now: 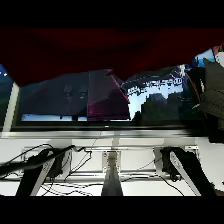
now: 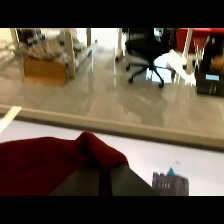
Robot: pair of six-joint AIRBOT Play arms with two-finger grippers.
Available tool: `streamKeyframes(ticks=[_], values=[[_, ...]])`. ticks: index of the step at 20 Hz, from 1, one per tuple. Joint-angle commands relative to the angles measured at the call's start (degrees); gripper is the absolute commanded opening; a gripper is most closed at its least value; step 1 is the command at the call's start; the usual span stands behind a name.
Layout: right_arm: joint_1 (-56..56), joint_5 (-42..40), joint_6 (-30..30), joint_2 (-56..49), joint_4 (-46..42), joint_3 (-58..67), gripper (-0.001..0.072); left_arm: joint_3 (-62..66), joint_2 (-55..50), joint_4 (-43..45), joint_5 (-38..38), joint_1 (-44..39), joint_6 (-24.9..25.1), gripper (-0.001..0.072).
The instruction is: Fold the clothes and pants, and hang the long-sleeved shirts on hangers.
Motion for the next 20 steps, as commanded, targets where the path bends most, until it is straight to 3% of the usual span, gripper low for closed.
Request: streamKeyframes(ticks=[1,5,9,11,14,16,17,18,19,20], values=[[-0.04,3.58,-1.81,1.81,-2.67,0.66,0.0013,-2.99,3.50,8.11,-4.33,1.01,-7.15,0.0016],[-0.04,12.81,-2.08,-9.75,-0.74,-4.35,0.0012,-17.99,-3.74,2.40,-3.89,0.68,-7.17,0.0016],[-0.04,10.62,-4.11,-29.22,0.81,-7.74,0.0014,-23.54,-19.76,-0.42,5.09,-3.23,-6.56,0.0016],[-0.04,6.29,-4.09,-36.94,4.59,-7.74,0.0014,-23.54,-26.16,-3.74,12.94,-5.18,-6.54,0.0015],[-0.04,-8.24,-4.09,-43.89,9.99,-7.74,0.0015,-23.54,-32.41,-5.55,28.70,-8.33,-6.56,0.0016],[-0.04,-17.29,-4.09,-46.12,11.26,-7.74,0.0017,-23.56,-35.69,-5.53,34.34,-10.03,-6.56,0.0022],[-0.04,-20.94,-4.09,-46.84,11.17,-7.74,0.0105,-23.56,-37.33,-5.53,34.91,-10.49,-6.54,0.0173],[-0.04,-23.04,-4.09,-47.23,10.73,-7.74,0.0347,-23.56,-38.66,-5.51,34.88,-10.71,-6.56,0.0554],[-0.07,-24.15,-4.11,-47.32,9.64,-7.74,0.0590,-23.58,-39.80,-5.51,34.84,-10.71,-6.75,0.0694],[-0.07,-23.91,-4.09,-47.19,7.43,-7.65,0.0617,-23.58,-40.39,-5.35,34.34,-10.56,-6.75,0.0703]])
